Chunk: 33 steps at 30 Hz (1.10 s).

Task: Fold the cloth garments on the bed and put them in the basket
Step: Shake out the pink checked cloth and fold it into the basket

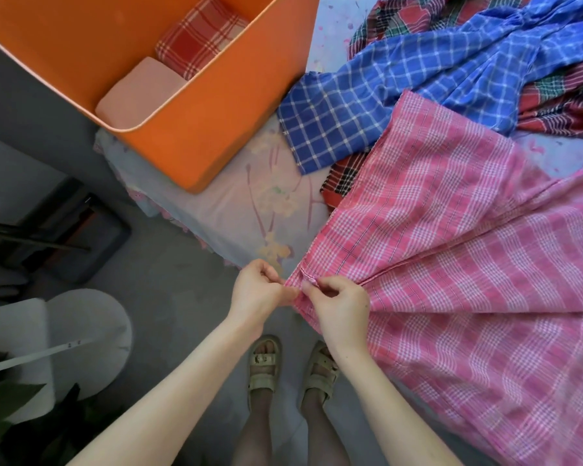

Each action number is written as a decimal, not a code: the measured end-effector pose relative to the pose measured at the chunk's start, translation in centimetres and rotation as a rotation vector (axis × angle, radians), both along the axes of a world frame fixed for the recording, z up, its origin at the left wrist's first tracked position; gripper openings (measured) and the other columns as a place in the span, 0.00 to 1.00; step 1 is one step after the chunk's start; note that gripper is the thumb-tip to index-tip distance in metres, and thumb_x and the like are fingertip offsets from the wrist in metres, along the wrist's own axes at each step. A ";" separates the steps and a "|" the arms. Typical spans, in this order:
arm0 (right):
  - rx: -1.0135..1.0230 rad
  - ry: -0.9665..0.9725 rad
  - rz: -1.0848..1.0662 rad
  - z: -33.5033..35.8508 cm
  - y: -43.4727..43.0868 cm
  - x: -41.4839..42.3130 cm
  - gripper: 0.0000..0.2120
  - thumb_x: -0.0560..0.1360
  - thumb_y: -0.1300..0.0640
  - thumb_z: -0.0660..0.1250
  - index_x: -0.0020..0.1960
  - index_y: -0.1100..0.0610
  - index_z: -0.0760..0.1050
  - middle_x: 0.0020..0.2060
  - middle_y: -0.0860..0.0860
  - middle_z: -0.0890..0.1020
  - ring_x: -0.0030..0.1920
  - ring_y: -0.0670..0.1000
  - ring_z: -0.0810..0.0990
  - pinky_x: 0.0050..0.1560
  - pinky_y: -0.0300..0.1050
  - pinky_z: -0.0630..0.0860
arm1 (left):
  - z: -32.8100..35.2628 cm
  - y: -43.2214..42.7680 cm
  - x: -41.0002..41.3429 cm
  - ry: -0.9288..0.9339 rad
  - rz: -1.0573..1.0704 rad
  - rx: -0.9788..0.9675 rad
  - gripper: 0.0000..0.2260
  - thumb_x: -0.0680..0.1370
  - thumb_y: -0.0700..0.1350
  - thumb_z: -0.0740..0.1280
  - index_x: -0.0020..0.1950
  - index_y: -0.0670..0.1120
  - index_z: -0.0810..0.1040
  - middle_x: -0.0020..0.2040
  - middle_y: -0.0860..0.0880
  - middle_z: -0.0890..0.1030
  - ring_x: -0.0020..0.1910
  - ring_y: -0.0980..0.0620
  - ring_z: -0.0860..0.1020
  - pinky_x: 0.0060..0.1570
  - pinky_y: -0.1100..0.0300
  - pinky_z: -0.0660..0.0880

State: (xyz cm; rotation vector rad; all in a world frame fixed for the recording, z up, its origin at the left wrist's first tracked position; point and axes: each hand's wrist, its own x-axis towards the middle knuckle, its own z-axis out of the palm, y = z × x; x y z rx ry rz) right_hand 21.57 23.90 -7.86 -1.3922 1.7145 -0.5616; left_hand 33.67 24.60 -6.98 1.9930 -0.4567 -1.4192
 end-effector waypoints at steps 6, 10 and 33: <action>-0.016 -0.034 0.181 0.8 0.9 -0.7 0.05 0.74 0.63 0.67 0.44 0.58 0.82 0.39 0.46 0.80 0.42 0.43 0.77 0.43 0.31 0.72 | 0.9 -0.2 0.1 0.188 -0.023 0.006 0.19 0.65 0.26 0.71 0.37 0.44 0.64 0.37 0.37 0.79 0.38 0.43 0.81 0.43 0.53 0.81; -0.089 0.016 0.319 1.0 1.8 -1.4 0.09 0.73 0.60 0.67 0.52 0.60 0.80 0.45 0.46 0.77 0.47 0.46 0.76 0.49 0.40 0.75 | 1.4 -0.6 0.0 0.283 0.010 0.013 0.17 0.68 0.23 0.66 0.37 0.43 0.66 0.33 0.41 0.76 0.32 0.45 0.80 0.37 0.56 0.82; -0.288 -0.064 0.160 21.7 -1.2 -14.5 0.08 0.70 0.57 0.70 0.37 0.45 0.74 0.35 0.38 0.77 0.36 0.37 0.73 0.39 0.29 0.66 | 19.6 -9.6 -9.8 -0.193 -1.281 -0.685 0.10 0.71 0.44 0.74 0.52 0.51 0.84 0.39 0.56 0.72 0.39 0.67 0.72 0.42 0.74 0.66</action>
